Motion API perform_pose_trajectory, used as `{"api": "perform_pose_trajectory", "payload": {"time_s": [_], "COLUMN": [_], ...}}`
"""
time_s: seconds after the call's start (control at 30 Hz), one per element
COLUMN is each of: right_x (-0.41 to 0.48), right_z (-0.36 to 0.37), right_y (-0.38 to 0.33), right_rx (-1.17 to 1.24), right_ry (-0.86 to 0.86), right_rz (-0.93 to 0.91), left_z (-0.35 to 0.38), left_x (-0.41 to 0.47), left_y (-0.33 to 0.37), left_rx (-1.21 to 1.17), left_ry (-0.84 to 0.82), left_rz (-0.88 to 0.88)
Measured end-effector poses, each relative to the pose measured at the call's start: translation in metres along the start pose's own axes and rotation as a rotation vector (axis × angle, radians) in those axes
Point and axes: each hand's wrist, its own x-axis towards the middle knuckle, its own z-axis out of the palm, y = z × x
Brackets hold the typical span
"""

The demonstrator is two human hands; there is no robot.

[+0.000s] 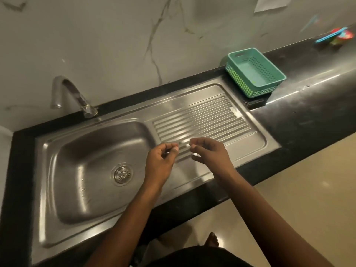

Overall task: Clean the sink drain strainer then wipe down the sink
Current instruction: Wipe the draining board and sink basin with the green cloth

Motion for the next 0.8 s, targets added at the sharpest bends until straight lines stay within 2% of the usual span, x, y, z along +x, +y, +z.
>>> {"api": "perform_pose_trajectory", "payload": {"time_s": [0.2,0.37,0.8], "right_x": [-0.008,-0.009,0.056], "right_z": [-0.095,-0.147,-0.204], "right_y": [-0.001,-0.007,-0.029], "right_rx": [0.046,0.066,-0.015], "right_ry": [0.058,0.094,0.179], "right_rz": [-0.020,-0.018,-0.045], "left_z": [0.090,0.143,0.204], "left_x": [-0.016,-0.023,0.040], "left_y": [0.016,0.033,0.059], "left_rx": [0.052,0.072,0.076], "left_ry": [-0.040,-0.084,-0.151], "left_rz": [0.033,0.052,0.061]}}
